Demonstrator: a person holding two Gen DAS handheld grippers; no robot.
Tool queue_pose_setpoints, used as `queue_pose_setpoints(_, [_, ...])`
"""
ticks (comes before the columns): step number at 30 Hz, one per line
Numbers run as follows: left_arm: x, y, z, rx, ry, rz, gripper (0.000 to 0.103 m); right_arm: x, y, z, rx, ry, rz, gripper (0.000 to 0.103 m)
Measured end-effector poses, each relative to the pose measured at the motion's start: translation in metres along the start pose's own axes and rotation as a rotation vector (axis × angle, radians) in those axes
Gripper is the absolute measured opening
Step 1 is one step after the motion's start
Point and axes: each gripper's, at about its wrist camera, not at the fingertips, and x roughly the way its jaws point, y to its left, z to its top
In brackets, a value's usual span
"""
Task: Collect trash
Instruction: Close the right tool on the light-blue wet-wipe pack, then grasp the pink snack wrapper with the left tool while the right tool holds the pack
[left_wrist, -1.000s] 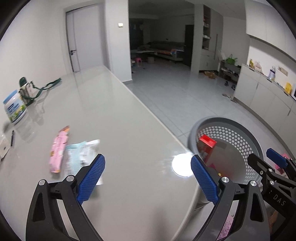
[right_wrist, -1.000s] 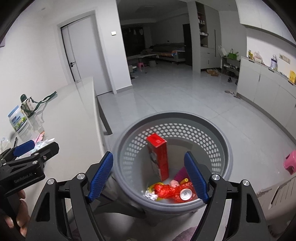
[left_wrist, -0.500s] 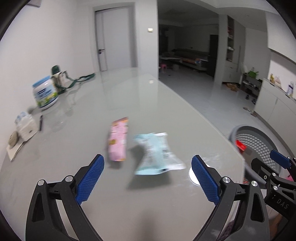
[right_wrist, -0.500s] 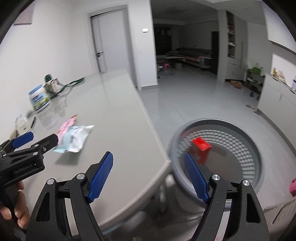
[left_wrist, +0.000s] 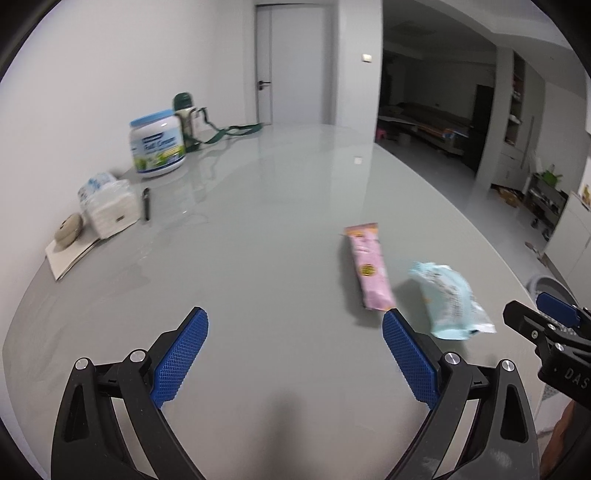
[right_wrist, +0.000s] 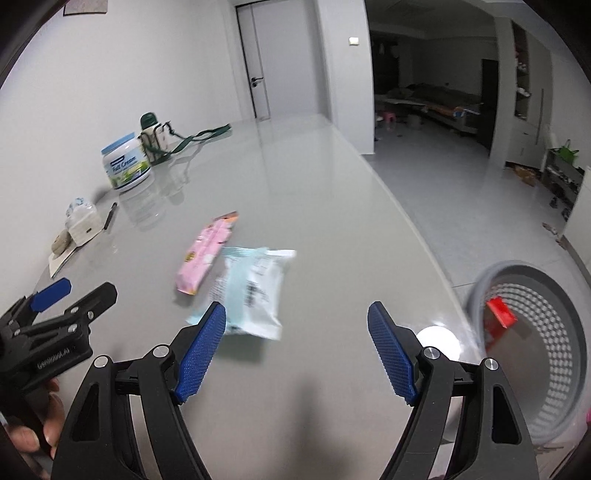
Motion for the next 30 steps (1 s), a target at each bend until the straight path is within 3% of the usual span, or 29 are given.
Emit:
queue_pose_setpoints(10, [0.015,0.026,0.002,-0.029,0.026,0.004,0.094,0.052,0.027,0.028,-0.009,0.113,-0.054,0.076])
queue_pose_setpoints(20, [0.024,0.025,0.002,-0.025,0.050,-0.031,0.094,0.074,0.019,0.025,0.023,0.192,-0.064,0.075])
queue_pose_setpoints(22, [0.024,0.024,0.003,-0.023,0.051,-0.037,0.094,0.074,0.018,0.024,0.015,0.198,-0.057,0.065])
queue_pose_setpoints(24, [0.025,0.021,0.004,-0.022,0.058,-0.048,0.094,0.076,0.018,0.022,0.007,0.217,-0.049,0.047])
queue_pose_setpoints(30, [0.029,0.006,0.009,-0.008,0.075,-0.085,0.094,0.061,0.008,0.017,0.016,0.180,-0.031,0.047])
